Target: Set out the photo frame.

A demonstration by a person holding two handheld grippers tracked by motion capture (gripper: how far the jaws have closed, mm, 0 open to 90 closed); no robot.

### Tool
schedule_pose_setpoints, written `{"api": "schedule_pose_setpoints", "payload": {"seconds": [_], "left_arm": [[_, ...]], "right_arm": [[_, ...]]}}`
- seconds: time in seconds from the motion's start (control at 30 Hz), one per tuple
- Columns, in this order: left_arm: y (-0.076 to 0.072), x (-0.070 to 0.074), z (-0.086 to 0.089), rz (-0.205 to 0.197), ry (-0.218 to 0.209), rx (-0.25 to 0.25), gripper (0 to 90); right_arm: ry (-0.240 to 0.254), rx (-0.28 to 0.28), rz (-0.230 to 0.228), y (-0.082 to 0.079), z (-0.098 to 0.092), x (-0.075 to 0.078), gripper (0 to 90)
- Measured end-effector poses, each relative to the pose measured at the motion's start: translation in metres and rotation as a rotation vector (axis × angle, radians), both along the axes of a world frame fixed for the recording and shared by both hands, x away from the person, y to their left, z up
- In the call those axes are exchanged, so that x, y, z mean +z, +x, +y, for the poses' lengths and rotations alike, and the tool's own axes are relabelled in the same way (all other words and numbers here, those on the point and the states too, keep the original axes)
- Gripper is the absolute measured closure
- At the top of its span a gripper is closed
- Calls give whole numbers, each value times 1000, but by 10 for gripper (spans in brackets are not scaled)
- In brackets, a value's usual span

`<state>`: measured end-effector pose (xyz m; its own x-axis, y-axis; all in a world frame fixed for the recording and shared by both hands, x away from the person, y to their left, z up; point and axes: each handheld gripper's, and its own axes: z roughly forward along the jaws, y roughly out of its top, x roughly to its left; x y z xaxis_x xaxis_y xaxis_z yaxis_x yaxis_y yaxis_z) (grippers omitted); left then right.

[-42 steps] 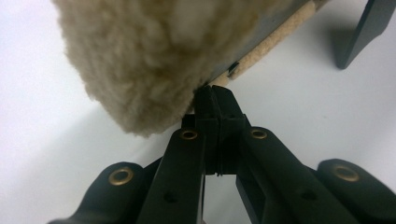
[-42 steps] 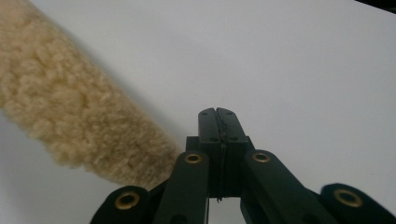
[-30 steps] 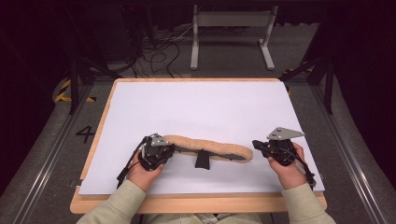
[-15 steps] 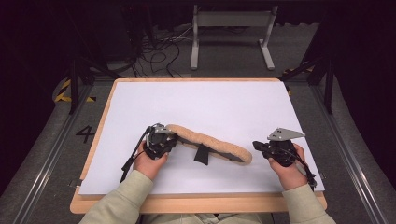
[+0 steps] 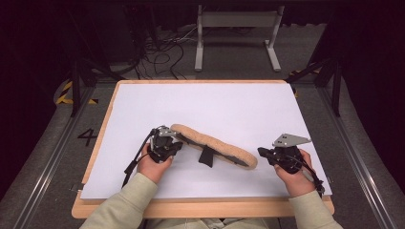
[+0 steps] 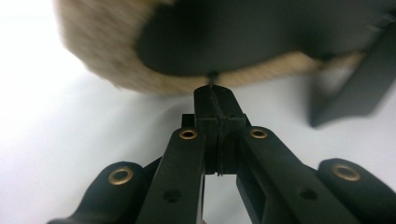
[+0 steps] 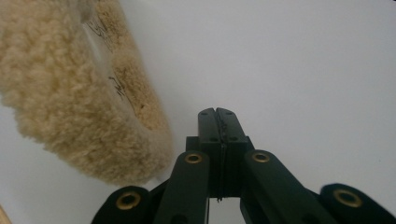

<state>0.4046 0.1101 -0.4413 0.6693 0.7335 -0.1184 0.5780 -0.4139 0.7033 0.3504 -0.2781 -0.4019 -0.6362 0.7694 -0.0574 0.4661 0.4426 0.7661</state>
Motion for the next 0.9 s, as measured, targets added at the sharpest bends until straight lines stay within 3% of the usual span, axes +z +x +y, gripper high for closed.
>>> {"api": "schedule_pose_setpoints", "payload": {"seconds": [0.07, 0.17, 0.5, 0.67, 0.8, 0.9], "left_arm": [[-8, 2, -2, 14, -7, -24, 900], [-20, 7, -9, -10, -10, -66, 900], [-51, 12, -48, -29, -51, -180, 899], [-54, 7, -64, -13, -73, -210, 900], [-55, 1, -80, -12, -58, -234, 900], [-55, -4, -89, -26, -44, -224, 900]], "right_arm": [[-4, 3, 1, 0, 1, 0, 900], [-10, 4, 9, 0, 1, -2, 900], [-9, -1, 16, 1, 0, -4, 900], [-8, -9, 10, -1, -2, -4, 900], [-7, -16, 7, -2, -3, -4, 900], [-10, -22, 6, -3, -4, -5, 900]]}}
